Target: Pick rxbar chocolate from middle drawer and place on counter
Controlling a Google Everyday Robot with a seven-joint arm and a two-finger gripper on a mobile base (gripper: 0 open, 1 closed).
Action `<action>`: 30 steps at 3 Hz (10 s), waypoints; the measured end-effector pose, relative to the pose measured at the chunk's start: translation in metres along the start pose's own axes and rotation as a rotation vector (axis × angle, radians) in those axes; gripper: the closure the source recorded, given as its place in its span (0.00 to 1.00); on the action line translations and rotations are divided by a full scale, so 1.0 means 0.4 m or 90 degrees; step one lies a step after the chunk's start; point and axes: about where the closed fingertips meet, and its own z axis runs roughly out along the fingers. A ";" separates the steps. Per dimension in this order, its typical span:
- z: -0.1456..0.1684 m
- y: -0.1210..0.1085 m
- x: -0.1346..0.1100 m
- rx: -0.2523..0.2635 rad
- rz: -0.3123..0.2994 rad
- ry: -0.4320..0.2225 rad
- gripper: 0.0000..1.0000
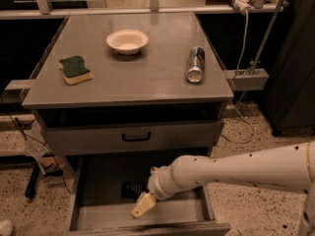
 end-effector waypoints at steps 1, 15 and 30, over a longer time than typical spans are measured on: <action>0.041 -0.016 0.007 0.003 0.001 -0.017 0.00; 0.384 -0.097 0.100 -0.017 -0.055 -0.011 0.18; -0.222 -0.012 -0.159 0.121 0.106 0.020 1.00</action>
Offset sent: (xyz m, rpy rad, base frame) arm 0.0518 0.0242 -0.0544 0.0599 -0.0620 0.0176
